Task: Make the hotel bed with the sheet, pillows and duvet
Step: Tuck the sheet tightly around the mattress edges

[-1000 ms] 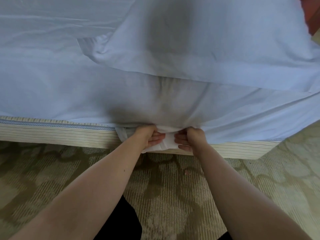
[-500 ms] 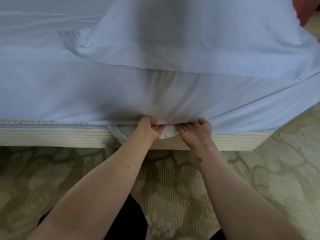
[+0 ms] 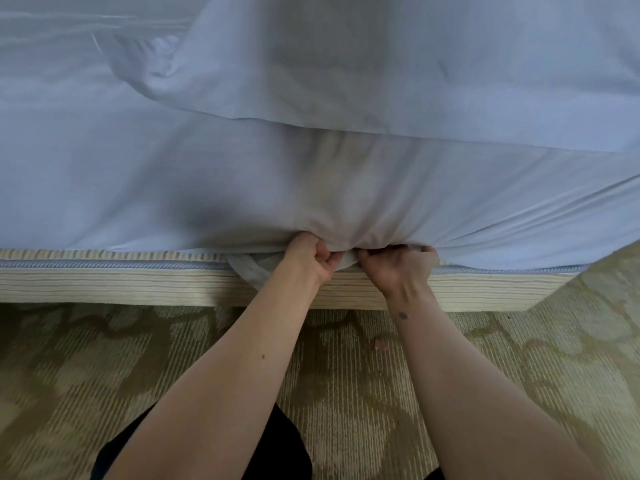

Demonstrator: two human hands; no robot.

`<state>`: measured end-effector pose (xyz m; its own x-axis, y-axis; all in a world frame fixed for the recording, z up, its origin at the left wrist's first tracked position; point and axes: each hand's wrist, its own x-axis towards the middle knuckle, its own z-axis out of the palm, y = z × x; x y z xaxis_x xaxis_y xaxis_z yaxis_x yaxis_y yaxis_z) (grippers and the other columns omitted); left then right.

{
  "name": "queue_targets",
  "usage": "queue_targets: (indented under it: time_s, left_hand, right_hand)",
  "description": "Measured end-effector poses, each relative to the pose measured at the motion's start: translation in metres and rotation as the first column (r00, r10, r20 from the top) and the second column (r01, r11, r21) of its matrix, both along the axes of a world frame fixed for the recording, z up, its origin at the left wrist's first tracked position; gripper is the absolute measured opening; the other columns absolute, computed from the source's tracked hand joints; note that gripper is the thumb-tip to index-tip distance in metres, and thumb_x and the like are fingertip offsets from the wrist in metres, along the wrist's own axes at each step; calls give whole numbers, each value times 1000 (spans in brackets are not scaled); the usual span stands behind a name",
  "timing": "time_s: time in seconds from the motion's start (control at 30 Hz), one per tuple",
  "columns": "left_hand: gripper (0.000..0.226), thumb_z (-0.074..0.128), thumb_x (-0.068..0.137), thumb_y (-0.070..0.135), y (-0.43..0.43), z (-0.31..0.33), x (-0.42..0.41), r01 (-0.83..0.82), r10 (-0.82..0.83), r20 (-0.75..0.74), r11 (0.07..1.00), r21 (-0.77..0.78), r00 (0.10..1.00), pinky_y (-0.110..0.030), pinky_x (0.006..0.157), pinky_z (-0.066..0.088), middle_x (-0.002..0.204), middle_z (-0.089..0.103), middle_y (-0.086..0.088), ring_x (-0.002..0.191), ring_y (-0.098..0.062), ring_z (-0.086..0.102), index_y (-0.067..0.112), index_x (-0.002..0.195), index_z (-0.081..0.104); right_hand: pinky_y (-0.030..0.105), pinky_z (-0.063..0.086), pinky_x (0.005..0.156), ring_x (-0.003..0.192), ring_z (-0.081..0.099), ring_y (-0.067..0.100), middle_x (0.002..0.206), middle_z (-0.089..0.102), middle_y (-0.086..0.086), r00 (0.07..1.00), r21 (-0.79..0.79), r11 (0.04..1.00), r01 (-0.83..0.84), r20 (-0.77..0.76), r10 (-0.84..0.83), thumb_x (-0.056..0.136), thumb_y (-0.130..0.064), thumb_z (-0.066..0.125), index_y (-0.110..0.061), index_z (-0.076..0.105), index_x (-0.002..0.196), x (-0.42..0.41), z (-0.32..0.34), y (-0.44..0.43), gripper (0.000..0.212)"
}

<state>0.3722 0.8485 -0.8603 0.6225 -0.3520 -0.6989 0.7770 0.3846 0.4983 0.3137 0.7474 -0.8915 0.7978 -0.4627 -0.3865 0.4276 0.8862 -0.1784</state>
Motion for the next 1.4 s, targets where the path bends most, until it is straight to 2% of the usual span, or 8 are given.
queue_targets:
  time_s: [0.13, 0.27, 0.47, 0.67, 0.73, 0.9, 1.1, 1.4]
  left_hand:
    - [32, 32, 91, -8, 1, -1, 1, 44, -44, 16, 998, 36, 999, -48, 90, 49, 40, 31, -3, 58, -17, 44, 9, 67, 44]
    - [30, 35, 88, -9, 5, 1, 1, 37, -39, 22, 997, 63, 999, -46, 93, 50, 30, 30, 0, 54, -14, 43, 9, 65, 43]
    - [37, 18, 79, -15, 12, -3, 0, 67, -70, 65, 997, 42, 995, -41, 80, 51, 82, 57, -14, 77, -27, 56, 4, 75, 50]
    - [28, 29, 85, -6, 35, -1, 0, 397, -444, 151, 879, 264, 883, -32, 63, 58, 96, 66, -15, 83, -23, 65, 0, 94, 56]
    - [25, 35, 89, 2, 42, 0, -2, 447, -519, 141, 822, 352, 843, -32, 71, 56, 103, 66, -13, 89, -22, 63, 3, 98, 58]
    - [12, 47, 90, 12, 69, -9, -2, 234, -311, 99, 856, 461, 945, -36, 81, 46, 108, 56, -9, 89, -20, 53, 12, 100, 53]
    - [36, 44, 93, 16, 74, -19, 1, -20, -21, 127, 951, 307, 992, -30, 59, 50, 107, 59, -15, 84, -24, 59, 7, 127, 50]
    - [33, 50, 95, 19, 73, -18, 16, 88, -151, 161, 935, 345, 975, -34, 74, 52, 96, 59, -15, 78, -23, 64, 4, 124, 48]
  right_hand:
    - [61, 36, 103, 122, 49, 49, 139, 49, 26, 977, -19, 978, -206, -55, 204, 90, -63, 13, -13, 41, 143, -4, 1, 4, 78]
    - [51, 44, 98, 118, 53, 43, 138, 51, 23, 986, -16, 988, -157, -65, 155, 84, -78, 16, -12, 40, 145, -3, -2, 10, 93]
    - [63, 35, 105, 122, 50, 48, 136, 55, 20, 997, -3, 998, 68, 38, -67, 70, -93, 25, -22, 51, 139, 22, -15, 23, 102]
    - [61, 40, 101, 121, 51, 45, 135, 56, 17, 996, 14, 998, 58, 67, -59, 72, -92, 20, -23, 53, 137, 18, -14, 20, 100]
    - [60, 41, 100, 122, 50, 45, 138, 54, 16, 997, 9, 1000, 23, 78, -24, 72, -91, 20, -24, 50, 139, 13, -14, 21, 100]
    - [65, 32, 104, 124, 47, 48, 139, 52, 17, 990, 17, 999, -39, 136, 37, 74, -88, 21, -25, 50, 139, 7, -14, 21, 96]
    - [66, 32, 103, 123, 50, 44, 131, 60, 17, 993, -39, 995, -89, 79, 92, 84, -72, 21, -23, 58, 132, -5, -10, 23, 77]
    - [48, 55, 79, 112, 59, 36, 125, 63, 13, 999, -1, 1000, -26, -47, 26, 85, -75, 31, -20, 51, 136, -5, -8, 28, 78]
